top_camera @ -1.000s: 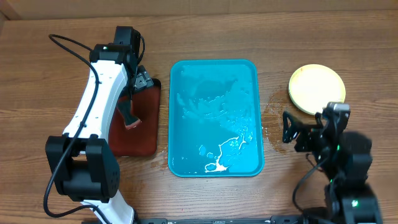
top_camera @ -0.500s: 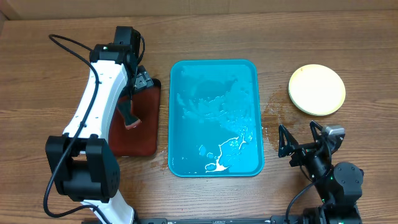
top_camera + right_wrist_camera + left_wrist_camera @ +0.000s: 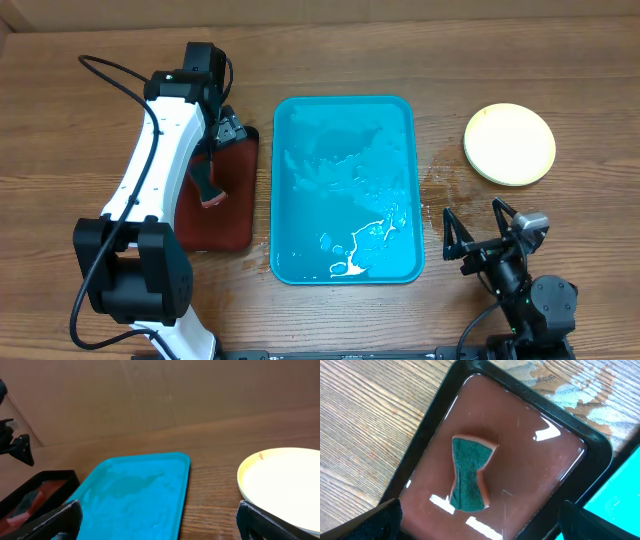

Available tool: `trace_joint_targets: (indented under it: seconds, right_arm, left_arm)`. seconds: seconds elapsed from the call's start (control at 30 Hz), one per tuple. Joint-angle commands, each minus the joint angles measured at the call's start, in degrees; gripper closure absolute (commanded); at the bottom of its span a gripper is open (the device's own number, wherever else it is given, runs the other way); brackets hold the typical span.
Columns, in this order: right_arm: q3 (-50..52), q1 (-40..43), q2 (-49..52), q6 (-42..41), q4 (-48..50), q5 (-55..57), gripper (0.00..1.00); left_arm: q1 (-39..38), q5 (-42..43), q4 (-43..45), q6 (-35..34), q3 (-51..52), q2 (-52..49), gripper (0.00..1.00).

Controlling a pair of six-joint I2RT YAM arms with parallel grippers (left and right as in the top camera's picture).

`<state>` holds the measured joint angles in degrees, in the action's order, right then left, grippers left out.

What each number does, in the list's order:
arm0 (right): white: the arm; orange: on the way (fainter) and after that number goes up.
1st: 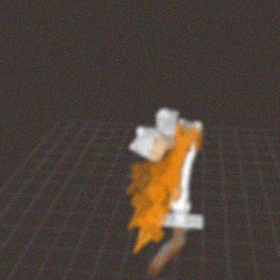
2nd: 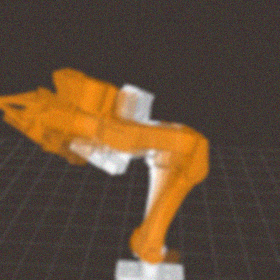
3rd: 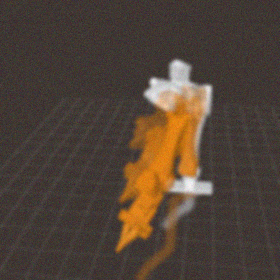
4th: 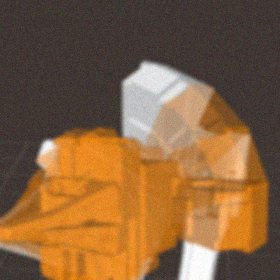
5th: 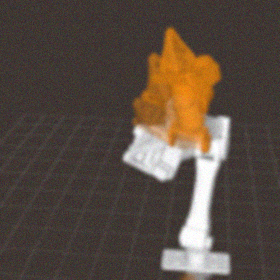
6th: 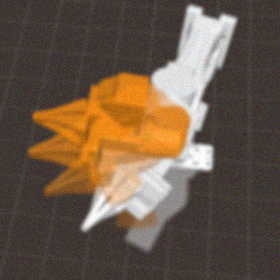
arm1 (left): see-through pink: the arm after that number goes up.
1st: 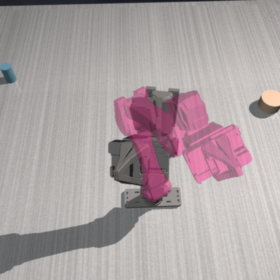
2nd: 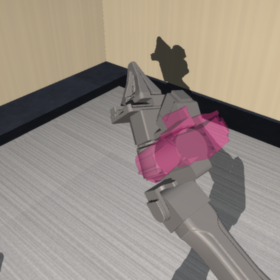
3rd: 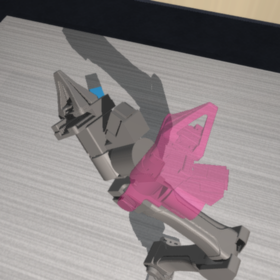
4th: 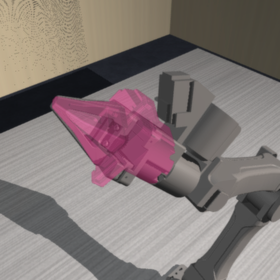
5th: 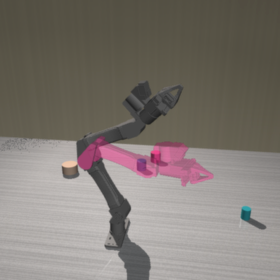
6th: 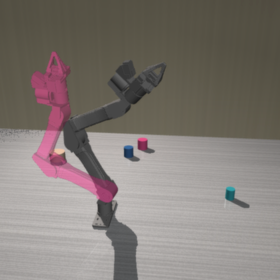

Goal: Clean dirty plates on tray and stack at the side

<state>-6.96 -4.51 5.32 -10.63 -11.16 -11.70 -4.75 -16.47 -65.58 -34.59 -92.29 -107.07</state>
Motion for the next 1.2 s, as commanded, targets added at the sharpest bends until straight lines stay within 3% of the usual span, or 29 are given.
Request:
trace_joint_targets:
  seconds: [0.0, 0.33, 1.17]
  right_arm:
    - [1.42, -0.68, -2.82, 0.24, 0.85, 1.62, 0.0]
    - [6.51, -0.68, -5.22, 0.24, 8.26, 1.62, 0.0]
    - [6.49, -0.68, -5.2, 3.87, 6.58, 7.43, 0.0]
  left_arm:
    - [0.33, 0.02, 0.0, -0.57, -0.85, -0.48, 0.0]
    - [0.33, 0.02, 0.0, -0.57, -0.85, -0.48, 0.0]
    - [0.33, 0.02, 0.0, -0.57, -0.85, -0.48, 0.0]
